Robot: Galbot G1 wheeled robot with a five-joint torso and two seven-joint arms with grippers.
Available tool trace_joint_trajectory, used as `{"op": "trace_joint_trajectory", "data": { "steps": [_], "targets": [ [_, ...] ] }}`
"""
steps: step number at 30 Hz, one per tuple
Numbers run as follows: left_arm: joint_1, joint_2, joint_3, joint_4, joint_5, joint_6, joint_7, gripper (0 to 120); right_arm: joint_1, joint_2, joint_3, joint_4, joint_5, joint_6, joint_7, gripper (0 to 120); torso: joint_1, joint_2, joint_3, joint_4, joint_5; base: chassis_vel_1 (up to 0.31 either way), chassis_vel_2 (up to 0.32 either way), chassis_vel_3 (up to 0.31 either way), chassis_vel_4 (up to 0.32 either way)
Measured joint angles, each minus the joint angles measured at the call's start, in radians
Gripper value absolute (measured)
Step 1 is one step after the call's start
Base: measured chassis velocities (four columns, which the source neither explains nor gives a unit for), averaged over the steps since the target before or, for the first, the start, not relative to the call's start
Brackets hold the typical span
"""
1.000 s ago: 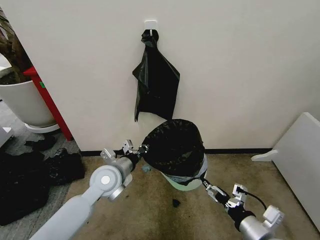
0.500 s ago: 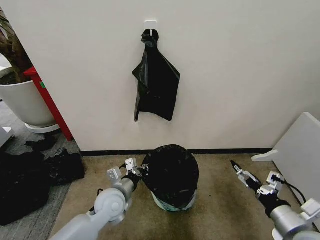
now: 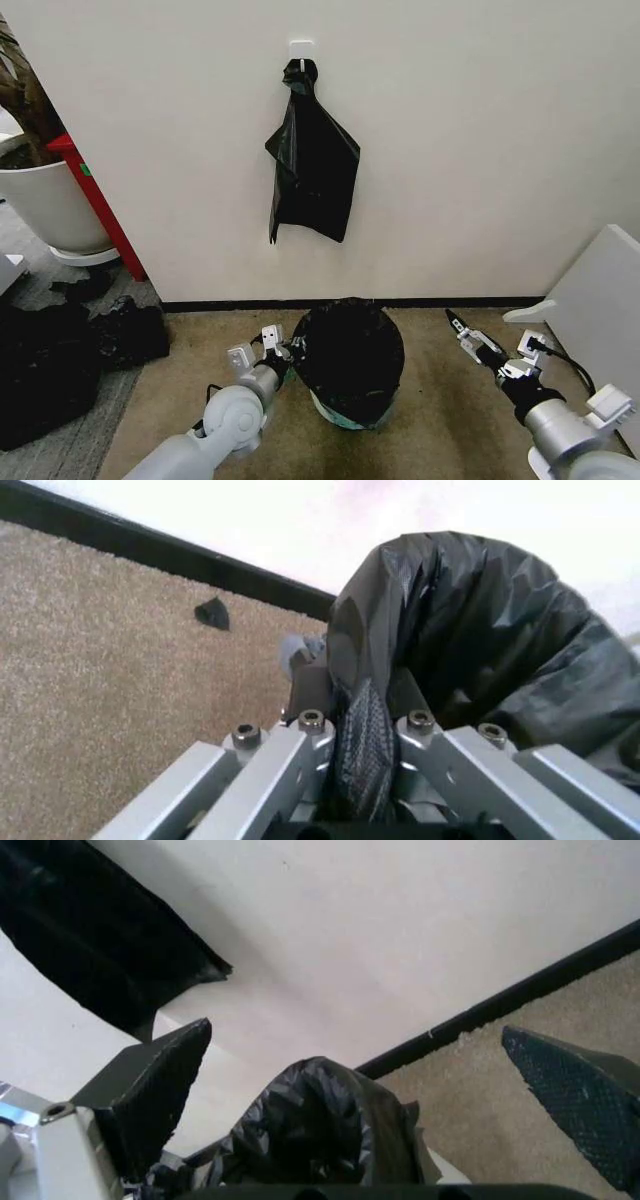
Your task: Place the garbage bag over the trash bin.
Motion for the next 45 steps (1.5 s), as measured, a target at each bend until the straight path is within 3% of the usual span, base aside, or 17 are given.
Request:
{"op": "trace_joint_trajectory", "data": {
  "steps": [13,19,24,26,38,45],
  "targets": [
    [-0.001,-0.002,-0.002,0.020,-0.008,0.002,0.008,4,0.002,-0.008,-0.005,0.004,0.001,-0.001,0.011,100,0.000,0.000,0.000,0.0001,0.0000,0.000,0.000,0.000,0.000],
    [0.001,0.001,-0.004,0.020,-0.007,0.002,0.010,22,0.002,-0.009,-0.005,0.006,0.003,0.000,0.014,100,0.000,0.000,0.000,0.0001,0.0001,0.000,0.000,0.000,0.000],
    [0.009,0.013,-0.007,0.000,-0.008,0.007,0.004,48,0.003,-0.010,-0.002,0.002,0.006,0.001,0.018,100,0.000,0.000,0.000,0.0001,0.0001,0.000,0.000,0.000,0.000],
    [0.010,0.014,-0.007,-0.003,-0.008,0.007,0.001,49,0.003,-0.010,-0.002,0.002,0.007,0.001,0.018,100,0.000,0.000,0.000,0.0001,0.0001,0.000,0.000,0.000,0.000],
    [0.033,0.049,-0.017,-0.063,-0.003,0.006,0.012,95,0.008,-0.013,-0.004,0.001,0.020,0.002,0.017,100,0.000,0.000,0.000,0.0001,0.0000,0.000,0.000,0.000,0.000],
    [0.072,0.079,-0.057,-0.120,-0.006,0.008,0.012,100,0.013,-0.013,-0.001,0.004,0.021,0.004,0.015,100,0.000,0.000,0.000,0.0002,0.0000,0.000,0.000,0.000,0.000]
  ]
}}
